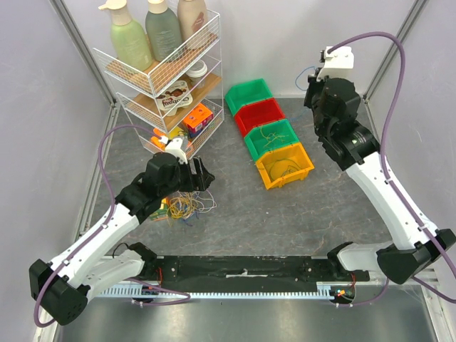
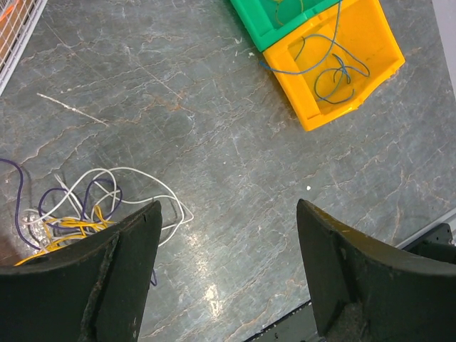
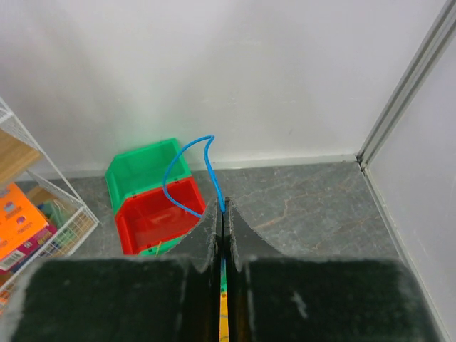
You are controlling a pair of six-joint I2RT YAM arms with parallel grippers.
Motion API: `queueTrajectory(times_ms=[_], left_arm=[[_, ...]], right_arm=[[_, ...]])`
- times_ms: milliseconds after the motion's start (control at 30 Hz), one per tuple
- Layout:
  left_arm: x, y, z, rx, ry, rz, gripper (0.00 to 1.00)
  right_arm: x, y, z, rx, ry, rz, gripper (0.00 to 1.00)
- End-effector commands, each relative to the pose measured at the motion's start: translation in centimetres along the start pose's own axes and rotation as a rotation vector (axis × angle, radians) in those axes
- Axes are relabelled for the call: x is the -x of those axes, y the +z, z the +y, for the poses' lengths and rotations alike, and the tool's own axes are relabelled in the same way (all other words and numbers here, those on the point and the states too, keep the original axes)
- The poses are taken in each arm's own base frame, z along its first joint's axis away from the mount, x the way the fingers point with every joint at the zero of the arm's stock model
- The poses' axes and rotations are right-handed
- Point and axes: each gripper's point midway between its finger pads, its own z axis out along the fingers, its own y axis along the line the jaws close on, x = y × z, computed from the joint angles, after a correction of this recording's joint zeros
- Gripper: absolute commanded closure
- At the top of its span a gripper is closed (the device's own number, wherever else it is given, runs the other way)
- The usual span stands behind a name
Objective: Untangle the cables
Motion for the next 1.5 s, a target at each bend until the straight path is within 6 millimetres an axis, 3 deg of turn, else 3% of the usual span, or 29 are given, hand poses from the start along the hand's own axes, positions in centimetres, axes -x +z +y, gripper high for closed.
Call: queueTrajectory(times_ms=[0, 200, 333, 633, 767, 933, 1067, 1233, 1467], left_arm=[[2.6, -1.3, -1.6, -0.052, 0.057, -0.05, 0.18], [3.7, -1.1, -2.0, -0.052, 0.089, -0.06, 0.17], [3.4, -0.5, -1.4, -0.026, 0.095, -0.05, 0.18], [3.0, -0.6, -1.1, -0.023, 0.091, -0.055, 0.18], [3.2, -0.7, -1.1, -0.023, 0.093, -0.06, 0.18], [2.9, -0.5, -1.1, -0.03, 0.086, -0.05, 0.18], [2.9, -0.4, -1.3, -0.038, 0.084, -0.048, 0.17], [2.7, -0.3, -1.2, -0.042, 0.083, -0.041, 0.17], [2.6, -0.1, -1.6, -0.058, 0.071, -0.032, 0.17]], right_arm=[[6.0, -1.4, -0.6, 0.035, 0.104, -0.125, 1.0], [11.2, -3.5, 1.1, 0.187, 0.2, -0.216, 1.0], [12.3, -3.4, 0.7, 0.164, 0.188, -0.237, 1.0], [8.8, -1.6, 1.0, 0.148, 0.173, -0.162, 1.0], [6.8, -1.2, -0.2, 0.077, 0.125, -0.127, 1.0], [2.3, -1.2, -2.1, -0.027, 0.07, -0.047, 1.0], [-4.6, -1.1, -1.0, 0.013, 0.064, 0.089, 1.0], [-13.3, -1.1, -1.5, -0.04, -0.004, 0.264, 1.0], [-22.3, 0.0, 0.9, 0.022, -0.049, 0.452, 1.0]])
